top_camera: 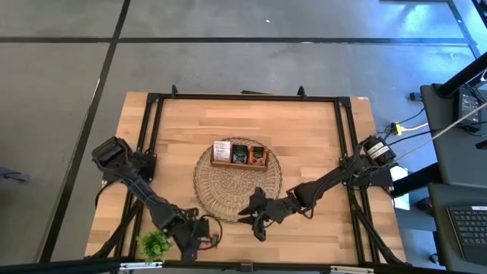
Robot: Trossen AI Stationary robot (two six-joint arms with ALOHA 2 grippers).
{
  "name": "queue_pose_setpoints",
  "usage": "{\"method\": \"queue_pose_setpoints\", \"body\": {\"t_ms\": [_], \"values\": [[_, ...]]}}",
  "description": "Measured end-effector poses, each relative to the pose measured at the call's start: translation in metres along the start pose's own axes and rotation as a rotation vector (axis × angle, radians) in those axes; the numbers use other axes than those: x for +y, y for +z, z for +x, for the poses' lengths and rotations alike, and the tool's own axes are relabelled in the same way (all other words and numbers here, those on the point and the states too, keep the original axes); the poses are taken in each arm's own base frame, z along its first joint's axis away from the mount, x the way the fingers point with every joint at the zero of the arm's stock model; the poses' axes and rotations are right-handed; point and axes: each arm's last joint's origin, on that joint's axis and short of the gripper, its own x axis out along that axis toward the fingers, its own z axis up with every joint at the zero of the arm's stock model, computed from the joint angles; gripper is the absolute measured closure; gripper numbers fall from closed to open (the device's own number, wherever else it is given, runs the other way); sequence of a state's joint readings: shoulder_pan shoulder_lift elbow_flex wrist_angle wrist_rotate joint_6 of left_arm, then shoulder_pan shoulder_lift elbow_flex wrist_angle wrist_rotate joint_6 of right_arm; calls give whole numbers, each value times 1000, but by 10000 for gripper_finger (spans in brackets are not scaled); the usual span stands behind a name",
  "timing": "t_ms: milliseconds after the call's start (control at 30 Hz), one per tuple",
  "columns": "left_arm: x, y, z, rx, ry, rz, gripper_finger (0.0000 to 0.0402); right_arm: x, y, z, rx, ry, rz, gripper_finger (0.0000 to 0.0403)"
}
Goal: Pick & Place Tea
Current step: Put the orange tea bag into the right slot of the wooden organizer
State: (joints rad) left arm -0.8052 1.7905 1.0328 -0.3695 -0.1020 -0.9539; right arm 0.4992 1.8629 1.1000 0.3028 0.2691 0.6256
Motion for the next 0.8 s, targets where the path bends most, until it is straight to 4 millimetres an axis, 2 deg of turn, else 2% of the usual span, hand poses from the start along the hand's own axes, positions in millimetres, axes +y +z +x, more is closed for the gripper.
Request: {"method": "queue_pose_setpoints", "body": {"t_ms": [167, 367, 567, 633, 800], "values": [[-2, -4, 0, -49, 45, 43, 258, 0, 0, 0, -1, -1, -2, 284], [-1, -8, 18, -9, 62, 114, 258, 0, 0, 0, 0, -1, -3, 284], [0, -9, 27, -19, 90, 79, 258, -1, 0, 0, -6, -12, -2, 284], [1, -8, 28, -40, 97, 43, 258, -3, -4, 5, -8, -28, 64, 284], [2, 2, 31, -136, 93, -7, 258, -19, -34, 22, 147, -95, 408, 284]]}}
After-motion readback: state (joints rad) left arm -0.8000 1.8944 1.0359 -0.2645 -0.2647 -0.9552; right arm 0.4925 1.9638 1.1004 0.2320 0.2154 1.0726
